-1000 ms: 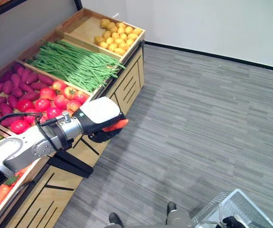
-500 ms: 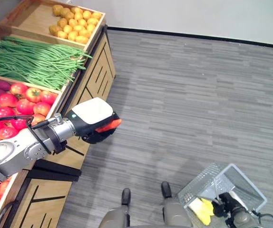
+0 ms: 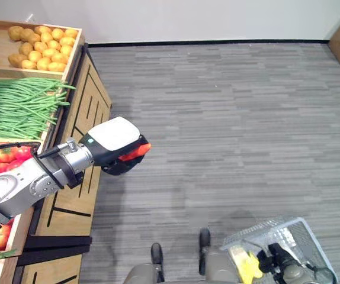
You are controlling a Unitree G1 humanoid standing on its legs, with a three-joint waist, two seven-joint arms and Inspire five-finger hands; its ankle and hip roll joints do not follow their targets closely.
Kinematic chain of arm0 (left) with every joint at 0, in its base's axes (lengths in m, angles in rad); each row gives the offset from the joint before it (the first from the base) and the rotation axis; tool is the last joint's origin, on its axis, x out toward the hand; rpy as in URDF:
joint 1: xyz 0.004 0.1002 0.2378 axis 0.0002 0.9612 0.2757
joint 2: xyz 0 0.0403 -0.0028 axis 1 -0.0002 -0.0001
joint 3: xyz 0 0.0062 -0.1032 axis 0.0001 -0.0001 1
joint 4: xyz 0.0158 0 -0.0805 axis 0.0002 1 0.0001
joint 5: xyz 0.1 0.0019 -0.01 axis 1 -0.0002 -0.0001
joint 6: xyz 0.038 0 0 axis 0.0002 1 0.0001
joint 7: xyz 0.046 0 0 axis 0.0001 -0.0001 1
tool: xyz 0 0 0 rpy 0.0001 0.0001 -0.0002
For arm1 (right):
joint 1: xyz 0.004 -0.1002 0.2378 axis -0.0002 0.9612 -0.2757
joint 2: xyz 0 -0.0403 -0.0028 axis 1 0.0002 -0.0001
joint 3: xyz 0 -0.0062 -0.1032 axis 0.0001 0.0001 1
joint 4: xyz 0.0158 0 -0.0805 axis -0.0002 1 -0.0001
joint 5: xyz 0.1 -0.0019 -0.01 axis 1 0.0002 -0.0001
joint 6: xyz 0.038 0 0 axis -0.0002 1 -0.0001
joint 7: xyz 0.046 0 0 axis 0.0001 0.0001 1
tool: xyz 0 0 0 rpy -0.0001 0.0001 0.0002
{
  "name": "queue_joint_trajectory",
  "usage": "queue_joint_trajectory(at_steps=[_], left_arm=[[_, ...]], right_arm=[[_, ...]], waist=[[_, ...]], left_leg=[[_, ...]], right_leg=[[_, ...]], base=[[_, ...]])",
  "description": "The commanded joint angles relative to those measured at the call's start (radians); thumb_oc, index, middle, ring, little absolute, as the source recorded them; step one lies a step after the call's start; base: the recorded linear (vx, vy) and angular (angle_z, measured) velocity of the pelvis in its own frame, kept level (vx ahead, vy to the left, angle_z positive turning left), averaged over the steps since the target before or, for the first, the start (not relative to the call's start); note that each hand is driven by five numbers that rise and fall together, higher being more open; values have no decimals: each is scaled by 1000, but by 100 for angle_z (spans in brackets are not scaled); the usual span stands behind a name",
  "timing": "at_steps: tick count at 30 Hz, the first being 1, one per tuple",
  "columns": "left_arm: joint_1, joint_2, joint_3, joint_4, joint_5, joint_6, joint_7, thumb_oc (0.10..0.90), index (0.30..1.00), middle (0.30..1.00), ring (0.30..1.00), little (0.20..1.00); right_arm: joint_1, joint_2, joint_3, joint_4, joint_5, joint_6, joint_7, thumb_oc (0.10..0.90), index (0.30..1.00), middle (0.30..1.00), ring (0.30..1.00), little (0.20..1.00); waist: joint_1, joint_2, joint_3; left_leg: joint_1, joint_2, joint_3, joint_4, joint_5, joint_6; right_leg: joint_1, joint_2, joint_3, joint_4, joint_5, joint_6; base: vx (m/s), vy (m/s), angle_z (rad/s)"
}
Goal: Get the vegetables into the basket
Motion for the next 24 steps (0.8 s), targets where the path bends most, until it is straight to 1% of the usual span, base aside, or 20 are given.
queue_joint_trajectory(at_steps=[1, 2, 3, 5, 6, 8, 10, 13, 14, 15, 16, 17, 18, 20, 24], left_arm=[[-98, -21, 53, -36, -80, -26, 34, 400, 300, 300, 300, 300], [-115, -27, 34, -42, -86, -28, 34, 400, 300, 300, 300, 300], [-146, -32, 1, -52, -107, -35, 28, 400, 300, 300, 300, 300], [-180, -42, -39, -63, -125, -39, 25, 400, 300, 300, 300, 300], [-199, -50, -60, -65, -130, -42, 22, 400, 300, 300, 300, 300], [-248, -64, -110, -69, -142, -46, 20, 400, 300, 300, 300, 300], [-298, -98, -162, -77, -155, -49, 14, 400, 300, 300, 300, 300], [-364, -145, -236, -80, -161, -54, 8, 400, 300, 300, 300, 300], [-371, -146, -242, -77, -161, -55, 9, 400, 300, 300, 300, 300], [-406, -171, -279, -97, -165, -56, 0, 400, 300, 300, 300, 300], [-411, -171, -282, -95, -165, -56, 1, 400, 300, 300, 300, 300], [-423, -192, -300, -109, -169, -57, -7, 400, 300, 300, 300, 300], [-450, -221, -327, -121, -177, -56, -13, 400, 300, 300, 300, 300], [-462, -229, -338, -125, -181, -56, -14, 400, 300, 300, 300, 300], [-522, -288, -394, -141, -198, -55, -12, 400, 300, 300, 300, 300]], right_arm=[[-26, -92, 23, -49, -8, -26, -38, 400, 300, 300, 300, 300], [-47, -107, 30, -55, -12, -25, -41, 400, 300, 300, 300, 300], [-82, -133, 54, -66, -17, -24, -44, 400, 300, 300, 300, 300], [-126, -158, 81, -94, -26, -25, -46, 400, 300, 300, 300, 300], [-143, -172, 90, -94, -29, -25, -48, 400, 300, 300, 300, 300], [-187, -200, 122, -148, -45, -24, -51, 400, 300, 300, 300, 300], [-240, -244, 167, -203, -70, -27, -54, 400, 300, 300, 300, 300], [-325, -273, 231, -242, -87, -30, -59, 400, 300, 300, 300, 300], [-326, -273, 230, -241, -86, -30, -59, 400, 300, 300, 300, 300], [-386, -273, 272, -259, -90, -29, -56, 400, 300, 300, 300, 300], [-387, -273, 271, -258, -90, -29, -56, 400, 300, 300, 300, 300], [-426, -272, 299, -275, -97, -29, -52, 400, 300, 300, 300, 300], [-479, -255, 332, -273, -95, -27, -51, 400, 300, 300, 300, 300], [-502, -247, 345, -274, -94, -27, -51, 400, 300, 300, 300, 300], [-647, -193, 419, -263, -77, -21, -52, 400, 300, 300, 300, 300]], waist=[[0, -1, -90], [2, -4, -97], [3, -4, -112], [4, -4, -121], [4, -2, -123], [1, 2, -125], [-5, 8, -125], [-11, 19, -127], [-10, 19, -125], [-13, 24, -131], [-11, 24, -131], [-13, 26, -139], [-12, 30, -148], [-10, 30, -148], [-6, 29, -156]], left_leg=[[-66, 5, 15, -13, 1, -22], [-64, 10, 23, -18, 4, -27], [-64, 17, 29, -30, 15, -37], [-61, 30, 33, -45, 30, -51], [-61, 35, 33, -49, 34, -55], [-61, 49, 35, -52, 43, -67], [-60, 61, 32, -52, 50, -76], [-55, 70, 37, -52, 53, -82], [-55, 70, 38, -52, 53, -83], [-53, 73, 44, -52, 53, -85], [-53, 74, 46, -52, 52, -85], [-50, 77, 52, -52, 50, -87], [-43, 80, 56, -52, 47, -87], [-39, 80, 57, -52, 46, -87], [-32, 78, 60, -52, 38, -86]], right_leg=[[-24, -44, 31, 20, 15, 45], [-22, -46, 19, -16, 24, 46], [-10, -39, 22, -60, 29, 47], [5, -30, 14, -99, 38, 48], [9, -27, 11, -108, 40, 48], [16, -16, 7, -121, 41, 45], [24, -7, 4, -129, 39, 39], [35, 0, 5, -149, 43, 37], [36, 0, 5, -150, 43, 37], [35, 3, 12, -157, 46, 38], [34, 4, 13, -157, 46, 38], [33, 4, 19, -158, 47, 38], [36, 5, 23, -158, 46, 38], [40, 5, 26, -158, 46, 37], [42, 4, 32, -158, 49, 37]], base=[[17, -109, -3], [10, -157, -15], [12, -236, -15], [6, -196, -19], [-12, -164, -26], [-13, -152, -20], [-12, -120, -3], [-8, -63, 0], [-3, -36, -3], [-2, -22, -6], [10, -26, -5], [44, -9, -9], [44, -9, -8], [32, -1, -9], [17, 4, -2]])
